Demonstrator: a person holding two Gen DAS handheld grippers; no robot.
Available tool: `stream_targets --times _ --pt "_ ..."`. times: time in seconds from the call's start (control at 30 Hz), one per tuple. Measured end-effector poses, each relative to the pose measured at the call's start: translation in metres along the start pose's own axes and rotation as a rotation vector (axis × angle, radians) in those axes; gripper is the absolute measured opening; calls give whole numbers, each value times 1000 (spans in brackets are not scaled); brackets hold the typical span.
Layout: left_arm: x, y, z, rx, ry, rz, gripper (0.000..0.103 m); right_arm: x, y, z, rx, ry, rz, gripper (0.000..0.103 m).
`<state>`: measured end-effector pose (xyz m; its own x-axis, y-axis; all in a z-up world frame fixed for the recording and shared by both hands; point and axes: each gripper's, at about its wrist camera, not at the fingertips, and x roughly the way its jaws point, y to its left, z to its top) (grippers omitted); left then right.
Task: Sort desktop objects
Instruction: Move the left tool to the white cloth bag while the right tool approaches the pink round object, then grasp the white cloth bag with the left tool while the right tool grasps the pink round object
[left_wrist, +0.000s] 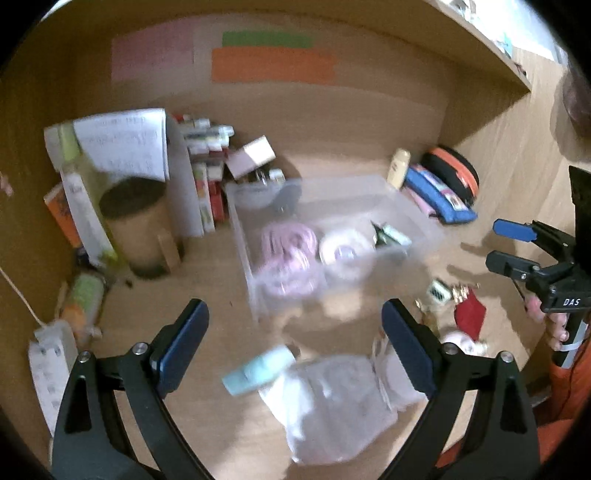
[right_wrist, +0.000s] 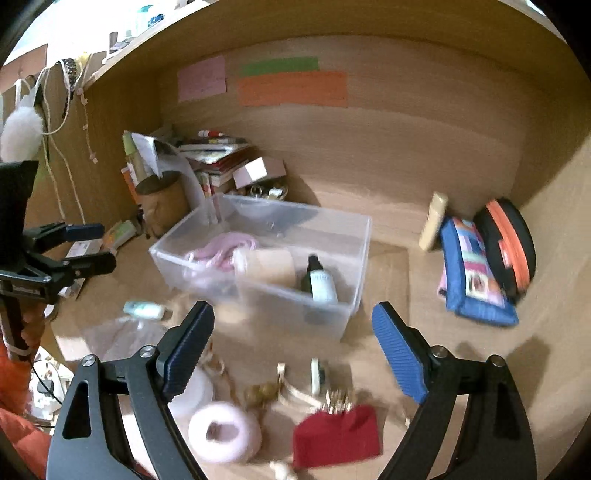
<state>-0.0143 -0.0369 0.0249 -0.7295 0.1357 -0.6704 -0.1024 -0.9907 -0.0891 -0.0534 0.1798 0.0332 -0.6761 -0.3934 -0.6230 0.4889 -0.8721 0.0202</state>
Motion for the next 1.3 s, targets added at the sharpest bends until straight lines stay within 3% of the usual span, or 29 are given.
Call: stream_targets --times 0.37,0.63,0.8,0.97,1.13,1.2,1.3 --pt "30 -16 -50 -55 173 -116 96 -3 15 -53 45 75 90 86" --pt "46 -22 -69 -73 247 -131 96 5 23 -74 32 143 150 86" --pt "57 -24 -71 -73 266 -114 98 13 33 -82 -11 172 178 86" --pt "61 -25 -70 -44 257 -79 99 24 39 -91 -55 201 142 86" --pt "67 -33 -71 5 228 4 98 36 34 -95 -32 223 139 80" --pt "68 -35 -70 18 211 30 94 40 33 -95 -28 230 140 65" --pt "67 -36 -68 27 186 51 79 42 32 -94 -19 232 154 62"
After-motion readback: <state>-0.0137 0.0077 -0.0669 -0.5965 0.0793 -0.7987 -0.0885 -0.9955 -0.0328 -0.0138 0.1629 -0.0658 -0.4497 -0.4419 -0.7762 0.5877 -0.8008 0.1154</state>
